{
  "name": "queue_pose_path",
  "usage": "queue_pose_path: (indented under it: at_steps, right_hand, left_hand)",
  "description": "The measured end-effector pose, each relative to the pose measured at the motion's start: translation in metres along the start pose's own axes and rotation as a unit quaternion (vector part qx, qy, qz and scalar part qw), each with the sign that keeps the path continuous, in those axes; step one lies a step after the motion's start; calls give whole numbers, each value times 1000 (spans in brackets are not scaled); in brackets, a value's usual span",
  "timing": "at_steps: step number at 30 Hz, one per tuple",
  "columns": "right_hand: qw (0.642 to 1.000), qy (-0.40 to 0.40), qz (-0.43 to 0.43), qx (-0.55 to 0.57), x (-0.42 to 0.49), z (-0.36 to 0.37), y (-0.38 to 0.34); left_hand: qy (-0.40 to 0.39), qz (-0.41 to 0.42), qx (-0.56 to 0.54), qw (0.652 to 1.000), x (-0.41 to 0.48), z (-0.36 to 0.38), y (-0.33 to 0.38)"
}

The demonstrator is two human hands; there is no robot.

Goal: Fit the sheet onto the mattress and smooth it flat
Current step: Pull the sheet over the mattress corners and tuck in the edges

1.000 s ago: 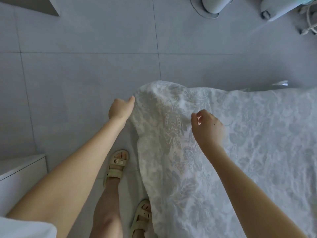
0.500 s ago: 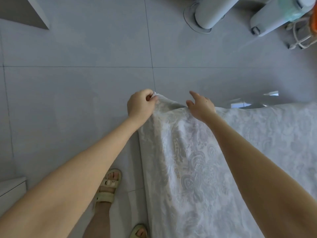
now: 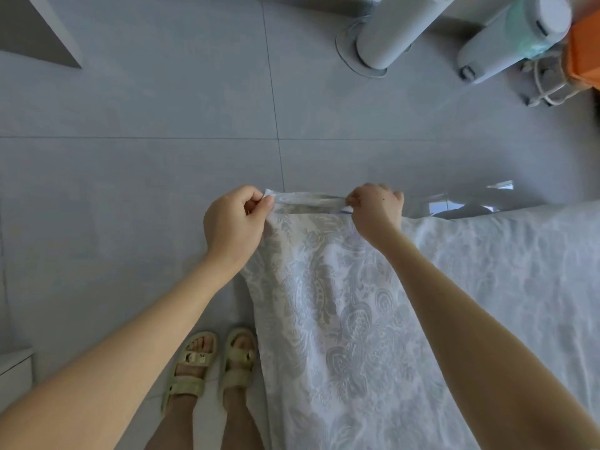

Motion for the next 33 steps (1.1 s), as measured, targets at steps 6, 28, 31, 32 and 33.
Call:
queue_pose_path:
  at_steps: [6,28,31,32,33]
  right_hand:
    - [972,187,22,139,3,-25,9]
    - [968,144,25,204,25,-14,75]
    - [940,69,-69,327,-12,-26,84]
    - [938,-47,-92,330,-18,-9,75]
    - [926,-178,-98,318,-26,10,65]
  left_hand:
    - [94,-67,-3,993,0,1,-14]
    - [-209,-257,87,940,31,117,-83]
    - [-256,-221,75,938,36,124,-79]
    - [-290,-218,59,930,33,131,-76]
    - [-328,-220,39,918,27,139,-72]
Point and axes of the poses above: each hand's wrist, its own x-axis towards the middle knuckle, its own z-axis out of the palm, y = z × x, the point moved 9 cm from there along x, towards the middle knuckle, and after that the axes turned 5 degrees about -z, right-handed, at the moved point
